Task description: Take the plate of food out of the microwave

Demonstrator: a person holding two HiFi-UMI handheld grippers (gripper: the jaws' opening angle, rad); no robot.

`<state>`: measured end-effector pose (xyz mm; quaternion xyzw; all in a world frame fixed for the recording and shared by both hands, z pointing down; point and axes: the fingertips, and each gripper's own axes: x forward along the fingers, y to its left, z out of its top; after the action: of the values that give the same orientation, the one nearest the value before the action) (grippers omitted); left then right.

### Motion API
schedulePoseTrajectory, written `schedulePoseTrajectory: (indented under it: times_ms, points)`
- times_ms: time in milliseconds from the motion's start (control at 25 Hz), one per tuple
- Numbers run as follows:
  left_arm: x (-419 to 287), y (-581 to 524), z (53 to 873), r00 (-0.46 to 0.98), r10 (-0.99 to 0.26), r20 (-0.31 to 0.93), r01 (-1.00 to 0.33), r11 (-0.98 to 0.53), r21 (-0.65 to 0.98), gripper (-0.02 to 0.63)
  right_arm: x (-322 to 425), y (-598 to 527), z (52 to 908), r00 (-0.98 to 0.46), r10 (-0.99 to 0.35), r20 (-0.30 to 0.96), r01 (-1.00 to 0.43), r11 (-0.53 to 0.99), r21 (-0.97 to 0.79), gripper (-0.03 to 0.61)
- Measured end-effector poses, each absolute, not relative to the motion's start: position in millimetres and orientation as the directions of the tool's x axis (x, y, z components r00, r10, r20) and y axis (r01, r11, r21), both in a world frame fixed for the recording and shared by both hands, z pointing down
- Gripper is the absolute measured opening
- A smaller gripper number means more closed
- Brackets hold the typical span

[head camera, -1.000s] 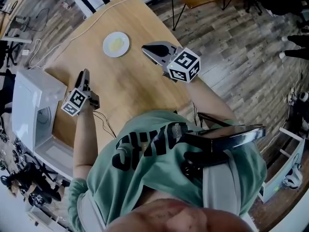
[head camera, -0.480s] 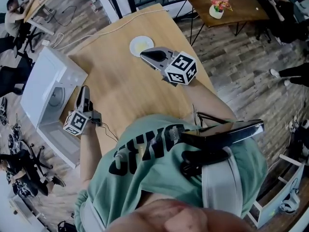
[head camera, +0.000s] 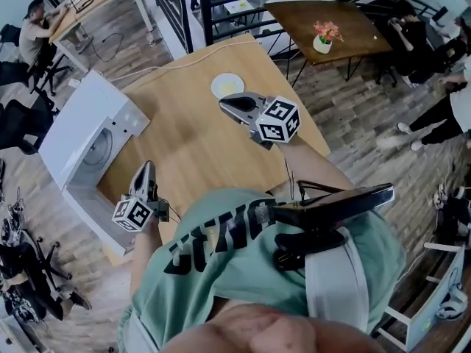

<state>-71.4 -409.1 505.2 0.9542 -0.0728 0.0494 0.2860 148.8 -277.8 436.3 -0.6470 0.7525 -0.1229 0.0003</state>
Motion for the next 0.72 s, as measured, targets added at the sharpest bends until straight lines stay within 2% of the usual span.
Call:
schedulePoseTrajectory:
  times_ms: [240,480,720]
  points:
    - [-85,-376,523,0.983,-0.032,0.183,-0.132,-0.813,0.567,0.006,137,-238,445,-0.131,-0.977,0.171,-0.958,0.08,-0.277,0.008]
    - [-56,-336,480,0.987,-0.112,0.115,-0.156,-0.836,0.526,0.006,178,-189,441,-0.161,-0.977,0.139,-0.952,0.116,-0.284,0.008]
    - [-13,-280,456,0.985,-0.14,0.096,-0.17,-0.844,0.509,0.006,205,-133,442,-0.267,-0.96,0.088,-0.929,0.232,-0.288,0.008]
